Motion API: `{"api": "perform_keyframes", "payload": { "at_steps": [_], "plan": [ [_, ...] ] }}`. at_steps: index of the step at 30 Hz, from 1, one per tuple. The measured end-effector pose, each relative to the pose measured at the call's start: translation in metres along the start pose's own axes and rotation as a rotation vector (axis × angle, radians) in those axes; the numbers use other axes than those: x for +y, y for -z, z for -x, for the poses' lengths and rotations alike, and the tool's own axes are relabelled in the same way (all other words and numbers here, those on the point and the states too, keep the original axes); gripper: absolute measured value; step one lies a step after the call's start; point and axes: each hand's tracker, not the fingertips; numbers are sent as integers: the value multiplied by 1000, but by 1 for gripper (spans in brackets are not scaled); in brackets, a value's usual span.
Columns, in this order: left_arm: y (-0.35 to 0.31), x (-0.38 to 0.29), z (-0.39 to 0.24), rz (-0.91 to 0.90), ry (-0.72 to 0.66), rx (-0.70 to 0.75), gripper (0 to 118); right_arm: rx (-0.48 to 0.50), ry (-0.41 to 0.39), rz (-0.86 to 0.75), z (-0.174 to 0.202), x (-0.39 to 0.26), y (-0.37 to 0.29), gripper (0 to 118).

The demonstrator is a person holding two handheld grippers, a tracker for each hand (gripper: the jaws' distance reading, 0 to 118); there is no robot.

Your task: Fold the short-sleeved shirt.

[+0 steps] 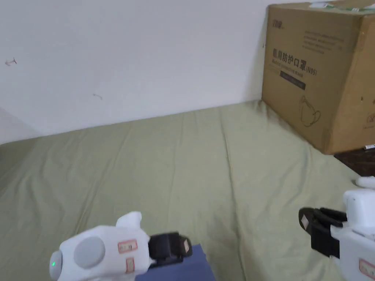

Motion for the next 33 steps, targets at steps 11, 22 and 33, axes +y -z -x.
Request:
{"api": "perform_keyframes", "payload": {
  "at_steps": [11, 22, 33],
  "plan": [
    [94, -21, -22, 201, 69, -22, 0, -10, -6, 10, -3, -3, 4, 0],
    [102, -28, -23, 72, 7, -105, 0, -6, 23, 24, 3, -1, 3, 0],
    [-139, -8, -92, -863, 474, 304, 0, 61, -125, -294, 73, 85, -22, 0]
  ]
}}
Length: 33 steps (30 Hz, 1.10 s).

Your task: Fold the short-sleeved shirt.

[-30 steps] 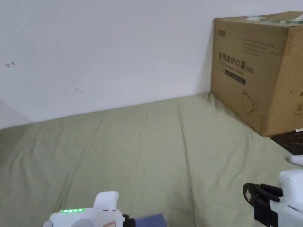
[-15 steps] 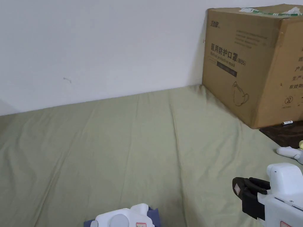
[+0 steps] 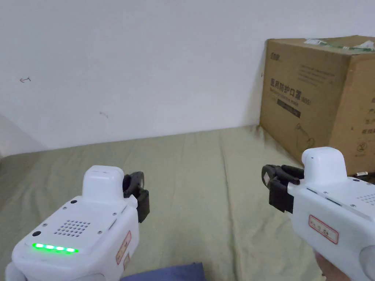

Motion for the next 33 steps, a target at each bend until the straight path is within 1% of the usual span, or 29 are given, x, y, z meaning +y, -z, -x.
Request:
{"api": "perform_keyframes", "payload": {
  "at_steps": [1, 2, 6, 7, 10, 11, 12, 13, 15, 16, 19, 21, 26, 27, 28, 29, 31, 32, 33],
  "plan": [
    [-7, 3, 3, -24, 30, 58, 0, -7, -21, -40, 7, 6, -1, 0],
    [-15, 5, 6, -39, 21, 94, 0, -7, -36, -76, 13, 10, -1, 0],
    [-47, -11, 20, -76, -96, 194, 0, -67, -79, -132, 26, 7, -1, 0],
    [-52, -16, 22, -77, -101, 216, 0, -82, -82, -133, 28, 4, -1, 0],
    [-65, -28, 21, -94, -51, 215, 0, -117, -58, -100, 24, -11, 2, 0],
    [-67, -29, 20, -93, -55, 222, 0, -153, -53, -76, 23, -17, 2, 0],
    [-69, -30, 19, -90, -69, 239, 0, -192, -66, -65, 23, -21, 2, 0],
    [-70, -32, 19, -81, -97, 264, 0, -202, -62, -52, 22, -25, 0, 0],
    [-70, -34, 21, -72, -147, 278, 0, -188, 6, -39, 16, -30, -4, 0],
    [-70, -34, 23, -68, -162, 279, 0, -190, 27, -43, 14, -30, -6, 0],
    [-66, -33, 25, -56, -162, 290, 0, -198, 15, -45, 9, -30, -10, 0],
    [-66, -33, 25, -55, -156, 296, 0, -216, -20, -45, 9, -30, -10, 0],
    [-63, -34, 28, -32, -179, 288, 0, -214, -13, -54, 7, -28, -13, 0],
    [-64, -34, 30, -28, -179, 280, 0, -195, -1, -59, 8, -26, -14, 0],
    [-66, -35, 33, -37, -188, 235, 0, -154, 15, -60, 9, -25, -13, 0],
    [-71, -35, 37, -46, -196, 184, 0, -87, 46, -37, 10, -22, -8, 0],
    [-77, -36, 47, -39, -172, 175, 0, 84, 110, 71, 13, -21, 10, 0],
    [-78, -37, 53, -20, -156, 176, 0, 222, 164, 197, 14, -26, 31, 0],
    [-80, -39, 60, 16, -141, 178, 0, 352, 244, 336, 14, -36, 54, 0]
  ]
}}
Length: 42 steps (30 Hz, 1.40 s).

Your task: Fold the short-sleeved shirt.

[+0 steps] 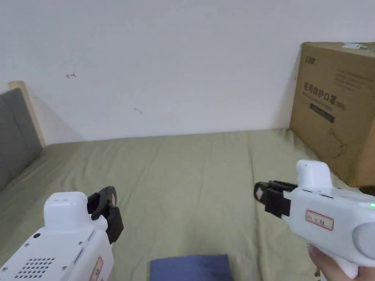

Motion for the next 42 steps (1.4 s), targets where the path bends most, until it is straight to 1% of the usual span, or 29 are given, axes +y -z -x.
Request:
{"api": "perform_keyframes", "payload": {
  "at_steps": [1, 2, 3, 4, 5, 7, 8, 9, 11, 13, 15, 16, 18, 19, 20, 21, 23, 25, 27, 29, 33, 35, 36, 37, 38, 39, 40, 41, 42],
  "plan": [
    [1, -3, 6, 28, 8, 11, 0, 99, 94, 127, -10, -4, 22, 0],
    [3, -7, 14, 58, 4, 15, 0, 177, 208, 252, -22, -16, 48, 0],
    [5, -12, 22, 93, -16, 3, 0, 209, 299, 353, -33, -33, 72, 0],
    [7, -18, 29, 123, -38, 2, 0, 214, 364, 412, -42, -49, 89, 0],
    [10, -26, 36, 161, -63, 3, 0, 181, 382, 458, -53, -65, 107, 0],
    [19, -44, 51, 247, -127, -12, 0, 80, 334, 533, -66, -88, 132, 0],
    [24, -54, 59, 300, -172, -29, 0, 51, 314, 565, -73, -99, 142, 0],
    [31, -65, 67, 351, -215, -47, 0, 30, 315, 591, -80, -110, 151, 0],
    [48, -87, 82, 466, -317, -101, 0, 13, 360, 609, -94, -123, 161, 0],
    [66, -113, 97, 589, -481, -223, 2, 4, 397, 606, -105, -133, 165, 0],
    [87, -147, 110, 713, -666, -371, 18, 2, 412, 604, -113, -139, 165, 0],
    [94, -162, 112, 754, -739, -428, 33, 8, 419, 603, -115, -141, 164, 0],
    [112, -192, 117, 823, -811, -495, 82, 32, 440, 591, -117, -144, 159, 0],
    [119, -204, 118, 853, -839, -536, 101, 35, 444, 590, -119, -144, 159, 0],
    [125, -219, 118, 876, -883, -585, 117, 39, 451, 589, -120, -145, 159, 0],
    [132, -230, 119, 892, -928, -643, 118, 42, 457, 589, -121, -146, 159, 0],
    [144, -250, 121, 897, -1014, -694, 118, 46, 460, 589, -122, -147, 159, 0],
    [153, -271, 122, 884, -1084, -682, 118, 50, 455, 590, -121, -147, 159, 0],
    [162, -274, 114, 819, -1147, -773, 118, 54, 451, 589, -121, -148, 159, 0],
    [174, -278, 98, 886, -1151, -801, 118, 58, 457, 588, -123, -148, 159, 0],
    [190, -283, 64, 990, -1111, -914, 118, 59, 468, 583, -123, -150, 158, 0],
    [191, -286, 62, 978, -1108, -893, 118, 57, 465, 580, -122, -151, 157, 0],
    [191, -290, 66, 962, -1121, -896, 114, 57, 467, 577, -123, -152, 156, 0],
    [188, -291, 70, 952, -1138, -895, 101, 58, 472, 573, -123, -153, 156, 0],
    [186, -291, 74, 946, -1137, -878, 69, 59, 480, 569, -124, -154, 155, 0],
    [185, -292, 80, 961, -1091, -806, 53, 60, 489, 563, -124, -155, 154, 0],
    [184, -294, 87, 985, -1035, -730, 53, 60, 496, 559, -125, -156, 153, 0],
    [184, -302, 91, 1049, -939, -625, 20, 71, 513, 556, -126, -157, 153, 0],
    [179, -306, 93, 1046, -985, -642, 19, 89, 526, 562, -124, -158, 153, 0]
  ]
}}
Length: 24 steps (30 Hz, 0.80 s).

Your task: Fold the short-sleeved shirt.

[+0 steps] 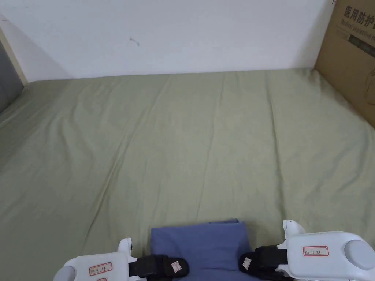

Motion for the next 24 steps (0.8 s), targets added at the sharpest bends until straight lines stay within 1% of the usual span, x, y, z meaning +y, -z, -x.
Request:
{"api": "perform_keyframes", "payload": {
  "at_steps": [1, 2, 3, 4, 6, 7, 9, 10, 11, 12, 16, 17, 21, 24],
  "plan": [
    [2, 0, -16, -23, -2, -104, 19, -11, -6, -7, 3, -3, -1, 0],
    [4, -1, -27, -19, 76, -14, 19, -1, -15, -20, 7, -6, -5, 0],
    [3, -2, -34, -23, 142, 49, 19, 64, -33, -35, 13, -8, -11, 0],
    [1, -2, -38, -28, 156, 57, 19, 114, -43, -52, 19, -10, -18, 0],
    [-8, -3, -63, -26, 143, 39, 19, 164, -77, -101, 40, -13, -40, 0],
    [-17, -3, -74, -31, 170, 35, 19, 170, -98, -118, 50, -14, -51, 0],
    [-40, 2, -102, -41, 292, 26, 19, 167, -144, -160, 70, -18, -76, 0],
    [-55, 9, -113, -42, 309, 27, 19, 168, -166, -179, 78, -21, -88, 0],
    [-74, 15, -121, -35, 373, 133, 19, 172, -189, -200, 87, -22, -101, 0],
    [-94, 19, -129, -40, 411, 183, 19, 177, -208, -219, 93, -25, -113, 0],
    [-176, 43, -138, -66, 474, 398, 19, 132, -249, -271, 115, -41, -147, 0],
    [-196, 49, -137, -82, 453, 416, 19, 111, -253, -288, 116, -45, -154, 0],
    [-268, 72, -122, -107, 430, 661, 19, 60, -237, -320, 117, -51, -165, 0],
    [-302, 79, -103, -120, 413, 852, 19, 29, -200, -337, 117, -52, -165, 0]
  ]
}}
